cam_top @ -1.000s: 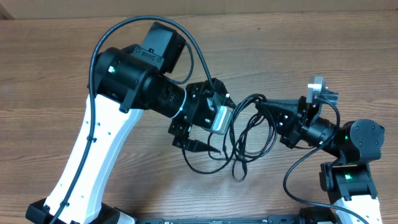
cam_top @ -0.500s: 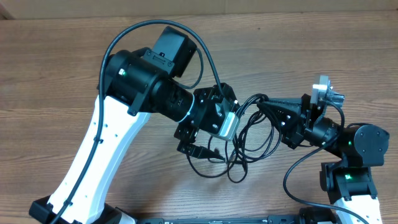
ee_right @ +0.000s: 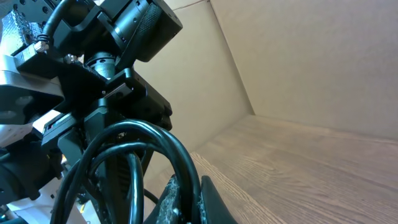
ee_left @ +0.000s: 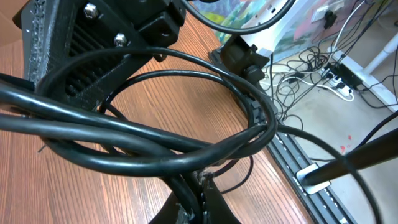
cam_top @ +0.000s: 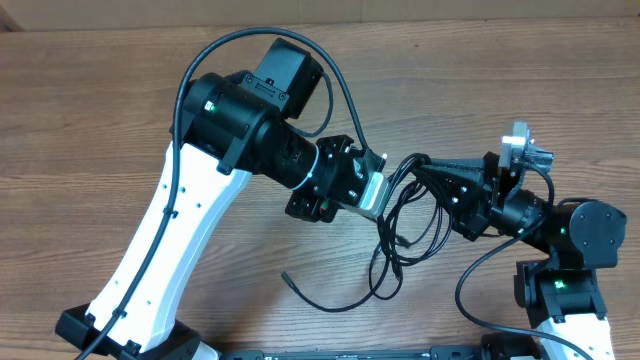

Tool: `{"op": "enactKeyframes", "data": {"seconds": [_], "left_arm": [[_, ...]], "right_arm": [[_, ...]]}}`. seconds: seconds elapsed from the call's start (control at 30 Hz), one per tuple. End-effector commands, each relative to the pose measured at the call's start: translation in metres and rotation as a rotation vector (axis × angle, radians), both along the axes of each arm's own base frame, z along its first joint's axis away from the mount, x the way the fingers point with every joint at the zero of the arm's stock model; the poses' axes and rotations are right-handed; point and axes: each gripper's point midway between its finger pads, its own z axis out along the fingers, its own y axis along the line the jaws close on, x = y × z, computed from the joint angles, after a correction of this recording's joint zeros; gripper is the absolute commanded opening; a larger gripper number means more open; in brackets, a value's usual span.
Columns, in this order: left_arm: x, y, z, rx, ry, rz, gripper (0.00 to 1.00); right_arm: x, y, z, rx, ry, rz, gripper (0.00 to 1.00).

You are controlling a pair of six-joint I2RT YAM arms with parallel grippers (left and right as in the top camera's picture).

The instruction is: Untangle cables

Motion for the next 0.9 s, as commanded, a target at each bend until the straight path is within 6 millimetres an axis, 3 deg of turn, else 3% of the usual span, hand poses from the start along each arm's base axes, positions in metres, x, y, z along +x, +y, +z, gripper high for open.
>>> {"op": "enactKeyframes", "data": {"seconds": [0.0,0.13,0.17,0.33,0.43,0.53,0.87], "left_arm": [[0.0,-0.001,-0.002,0.01,-0.007,-0.004,0.04],[0.003,-0.003,-0.001,0.001,-0.024,-0.003,0.04],[0.005,-0.003,-0.001,-0.004,-0.032,0.0,0.04],[0.019,-0.005,0.002,-0.031,-0.085,0.02,0.04],[0.029,-0.002,0.004,-0.045,-0.109,0.041,0.04],[0.036,0.001,0.006,-0.054,-0.117,0.062,0.04],[0.058,0.021,0.005,-0.046,-0.116,0.145,0.04]], "right_arm": [[0.001,-0.003,0.011,0.016,-0.014,-0.021,0.04],[0.002,-0.003,0.009,0.015,-0.001,-0.021,0.05],[0.003,-0.003,0.007,0.014,0.015,-0.021,0.11],[0.006,-0.001,-0.023,-0.001,0.195,-0.005,0.67],[0.005,0.0,-0.044,-0.01,0.322,0.0,0.89],[0.005,-0.001,-0.059,-0.015,0.413,-0.001,1.0],[-0.004,-0.001,-0.094,-0.027,0.63,-0.002,1.0]]}}
